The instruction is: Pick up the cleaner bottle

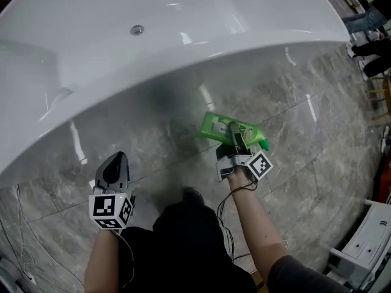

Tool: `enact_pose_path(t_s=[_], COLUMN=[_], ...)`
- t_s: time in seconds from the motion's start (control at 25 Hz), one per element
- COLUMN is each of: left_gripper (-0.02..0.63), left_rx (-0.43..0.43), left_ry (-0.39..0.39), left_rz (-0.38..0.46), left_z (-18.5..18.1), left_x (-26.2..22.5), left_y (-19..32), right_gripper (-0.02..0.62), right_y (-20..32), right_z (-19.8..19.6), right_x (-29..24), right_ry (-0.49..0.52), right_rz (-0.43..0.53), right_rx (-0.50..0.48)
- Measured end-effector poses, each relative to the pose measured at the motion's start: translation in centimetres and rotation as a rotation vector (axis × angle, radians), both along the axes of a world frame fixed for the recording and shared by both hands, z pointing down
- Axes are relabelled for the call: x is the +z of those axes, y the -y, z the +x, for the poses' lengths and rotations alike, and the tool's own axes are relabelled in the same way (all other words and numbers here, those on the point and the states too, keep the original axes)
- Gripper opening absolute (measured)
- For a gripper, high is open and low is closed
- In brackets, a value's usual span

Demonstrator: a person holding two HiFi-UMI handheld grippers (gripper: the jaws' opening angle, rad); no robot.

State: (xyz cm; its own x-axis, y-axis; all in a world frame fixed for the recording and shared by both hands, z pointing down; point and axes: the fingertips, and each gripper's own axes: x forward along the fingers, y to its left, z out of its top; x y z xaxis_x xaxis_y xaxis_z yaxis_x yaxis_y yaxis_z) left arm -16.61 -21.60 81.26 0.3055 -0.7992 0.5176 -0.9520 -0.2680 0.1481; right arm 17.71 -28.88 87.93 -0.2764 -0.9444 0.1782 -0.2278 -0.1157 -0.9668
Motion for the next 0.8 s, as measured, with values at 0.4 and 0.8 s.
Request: enact_pose_path(t_s=[0.4, 0.8], left_gripper=[0.019, 0.018], left_rx=[-0.129, -0.052], left_ry=[-0.061, -0.175], left_rz=[-0.058, -0.049], left_z=[-1.5, 3.8], left_x=[-13.9, -30.8], left_y=[-3.4, -8.3], right_gripper=[0.198, 0.198], right_y=[-4.6, -11.2], right_z=[-1.6, -3.9], right_x=[-19.5, -36.7], right_ry=[-0.014, 0.017], right_rz=[0.104, 0.132], right_rx=[-0.082, -0.109])
